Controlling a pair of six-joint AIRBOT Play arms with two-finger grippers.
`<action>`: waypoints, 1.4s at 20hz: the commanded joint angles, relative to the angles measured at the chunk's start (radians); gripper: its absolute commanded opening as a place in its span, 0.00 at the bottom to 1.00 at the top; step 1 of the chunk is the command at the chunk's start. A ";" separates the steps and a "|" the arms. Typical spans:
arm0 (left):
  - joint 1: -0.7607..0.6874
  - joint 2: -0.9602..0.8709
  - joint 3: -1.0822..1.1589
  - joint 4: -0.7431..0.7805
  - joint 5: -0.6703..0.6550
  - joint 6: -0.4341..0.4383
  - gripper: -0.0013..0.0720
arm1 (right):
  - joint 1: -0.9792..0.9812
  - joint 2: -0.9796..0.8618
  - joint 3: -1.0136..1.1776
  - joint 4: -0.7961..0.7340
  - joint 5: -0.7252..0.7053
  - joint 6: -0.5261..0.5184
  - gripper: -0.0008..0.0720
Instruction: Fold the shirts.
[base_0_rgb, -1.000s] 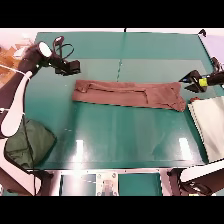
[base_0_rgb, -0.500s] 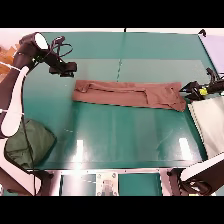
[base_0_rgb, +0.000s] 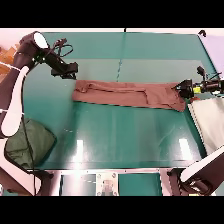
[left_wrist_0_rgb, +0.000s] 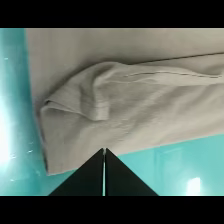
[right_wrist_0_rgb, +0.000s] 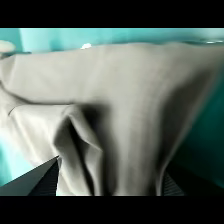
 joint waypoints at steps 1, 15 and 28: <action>-0.001 -0.001 0.000 -0.087 0.029 0.000 0.05 | 0.042 -0.025 0.006 -0.018 0.024 -0.008 0.97; -0.491 -0.245 -0.142 -0.329 0.836 0.003 0.05 | 0.093 0.180 0.099 0.065 0.143 0.129 0.03; -0.558 -0.383 0.011 -0.561 0.857 0.005 0.05 | 0.219 0.429 0.124 0.262 0.214 0.232 0.03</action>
